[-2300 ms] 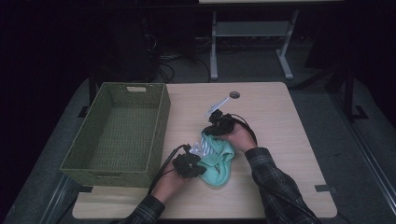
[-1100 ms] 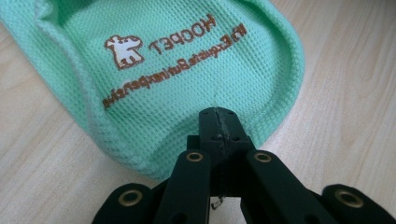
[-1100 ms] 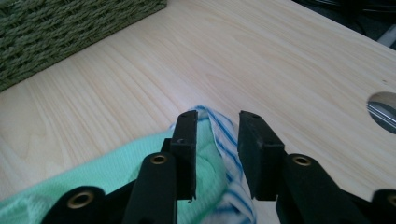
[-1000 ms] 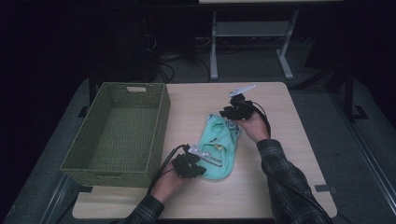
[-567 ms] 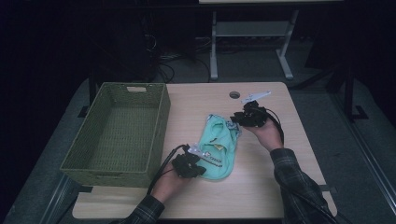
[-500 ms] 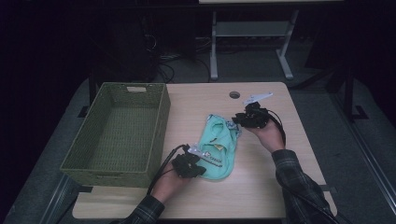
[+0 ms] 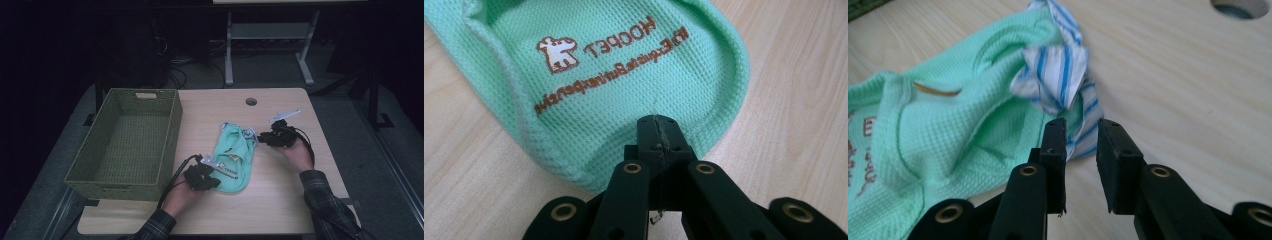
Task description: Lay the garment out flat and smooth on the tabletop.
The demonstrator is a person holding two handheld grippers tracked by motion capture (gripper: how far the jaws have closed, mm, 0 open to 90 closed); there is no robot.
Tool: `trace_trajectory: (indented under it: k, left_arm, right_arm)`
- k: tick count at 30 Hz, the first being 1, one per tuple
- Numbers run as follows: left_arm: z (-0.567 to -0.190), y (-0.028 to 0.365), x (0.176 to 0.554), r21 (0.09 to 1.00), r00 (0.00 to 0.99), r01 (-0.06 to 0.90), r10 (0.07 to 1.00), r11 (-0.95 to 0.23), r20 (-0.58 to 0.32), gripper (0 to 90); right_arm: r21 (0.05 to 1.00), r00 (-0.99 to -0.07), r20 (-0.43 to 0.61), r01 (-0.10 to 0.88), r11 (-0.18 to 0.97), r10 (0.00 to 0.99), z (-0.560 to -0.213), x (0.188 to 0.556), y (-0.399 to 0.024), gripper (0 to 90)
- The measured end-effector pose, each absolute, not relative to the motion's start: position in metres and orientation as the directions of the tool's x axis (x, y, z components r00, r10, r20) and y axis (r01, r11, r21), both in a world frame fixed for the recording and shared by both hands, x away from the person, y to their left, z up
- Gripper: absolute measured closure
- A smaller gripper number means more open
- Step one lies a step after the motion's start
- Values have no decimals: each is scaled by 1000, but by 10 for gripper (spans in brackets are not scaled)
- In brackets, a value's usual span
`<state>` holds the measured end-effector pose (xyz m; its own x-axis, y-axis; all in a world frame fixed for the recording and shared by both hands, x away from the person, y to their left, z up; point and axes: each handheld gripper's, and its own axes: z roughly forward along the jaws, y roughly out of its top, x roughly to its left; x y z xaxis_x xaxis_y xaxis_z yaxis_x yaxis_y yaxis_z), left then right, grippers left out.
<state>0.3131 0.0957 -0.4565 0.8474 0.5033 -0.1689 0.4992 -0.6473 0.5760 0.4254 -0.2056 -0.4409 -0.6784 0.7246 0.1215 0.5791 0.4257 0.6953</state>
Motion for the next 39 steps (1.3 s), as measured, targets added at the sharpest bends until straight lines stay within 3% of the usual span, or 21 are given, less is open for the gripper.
trace_trajectory:
  k: [20, 28, 39]
  left_arm:
    - [-457, 97, 315, 574, 849, 501, 496, -648, -182, 897]
    - [-456, 97, 315, 572, 849, 502, 496, -649, -182, 897]
    - [-457, 98, 316, 570, 851, 501, 492, -651, -186, 897]
  right_arm:
    - [680, -672, 153, 604, 416, 725, -458, 454, -175, 762]
    - [666, -664, 146, 614, 423, 734, -462, 455, -174, 692]
    - [664, -659, 183, 630, 403, 729, -468, 456, -188, 722]
